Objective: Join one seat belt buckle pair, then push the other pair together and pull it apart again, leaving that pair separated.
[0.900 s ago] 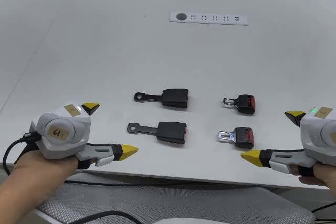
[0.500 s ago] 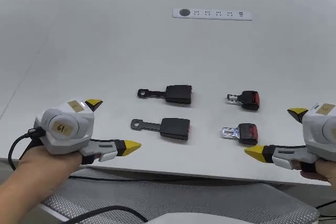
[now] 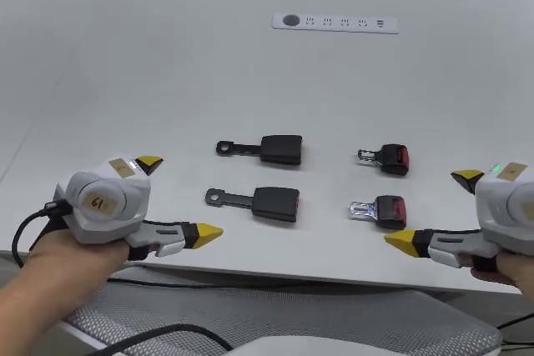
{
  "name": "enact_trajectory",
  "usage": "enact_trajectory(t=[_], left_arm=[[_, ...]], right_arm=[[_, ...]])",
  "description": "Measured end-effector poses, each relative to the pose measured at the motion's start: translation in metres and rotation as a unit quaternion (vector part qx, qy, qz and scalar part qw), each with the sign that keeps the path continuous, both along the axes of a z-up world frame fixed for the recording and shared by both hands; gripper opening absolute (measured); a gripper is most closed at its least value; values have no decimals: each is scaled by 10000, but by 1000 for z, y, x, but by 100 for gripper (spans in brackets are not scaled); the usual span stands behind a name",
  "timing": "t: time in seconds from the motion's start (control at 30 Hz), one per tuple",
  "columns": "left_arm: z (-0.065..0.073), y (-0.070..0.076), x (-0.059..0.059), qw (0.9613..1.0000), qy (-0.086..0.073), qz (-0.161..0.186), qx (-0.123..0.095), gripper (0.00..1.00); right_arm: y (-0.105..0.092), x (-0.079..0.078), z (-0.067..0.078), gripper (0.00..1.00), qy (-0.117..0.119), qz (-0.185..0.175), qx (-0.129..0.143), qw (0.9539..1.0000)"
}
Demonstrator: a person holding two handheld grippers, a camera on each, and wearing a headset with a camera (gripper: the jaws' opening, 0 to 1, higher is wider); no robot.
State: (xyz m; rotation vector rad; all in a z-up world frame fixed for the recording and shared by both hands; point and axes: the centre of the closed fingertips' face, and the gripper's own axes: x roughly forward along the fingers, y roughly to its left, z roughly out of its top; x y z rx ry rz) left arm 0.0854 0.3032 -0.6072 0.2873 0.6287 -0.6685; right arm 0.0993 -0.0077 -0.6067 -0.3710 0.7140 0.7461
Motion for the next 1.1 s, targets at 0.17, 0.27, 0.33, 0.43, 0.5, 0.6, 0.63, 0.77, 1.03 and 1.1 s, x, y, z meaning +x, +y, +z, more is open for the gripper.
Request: enact_trajectory(t=[0.17,0.27,0.33,0.43,0.5,0.6,0.63,0.77,1.03,1.1], left_arm=[[4,2,2,9999,41,43,-111,90],[5,3,4,10000,-2,23,-54,90],[6,2,4,10000,-6,-27,-36,90],[7,2,2,10000,27,-88,-6,92],[12,2,2,9999,10,-133,23,92],[14,2,6,9999,-11,-165,-6,92],[16,2,7,9998,-44,-172,12,93],[17,-1,11,9997,-35,-231,83,92],[12,-7,7,9963,-31,-664,545,91],[13,-13,4,9956,-9,-745,563,88]], right_arm=[[0,1,9,85,-44,78,-29,10000],[2,1,15,85,-63,205,-46,9998],[0,3,13,85,-110,233,-74,9996],[0,1,17,84,-132,249,-46,9996],[-1,-2,18,83,-130,256,-54,9996],[-3,-6,18,83,-107,266,-70,9996],[-3,-8,18,82,-99,275,-80,9995],[-7,-12,17,81,-69,309,-164,9994],[-11,-12,16,79,-86,331,-237,9991],[-10,-13,17,79,-103,360,-267,9989]])
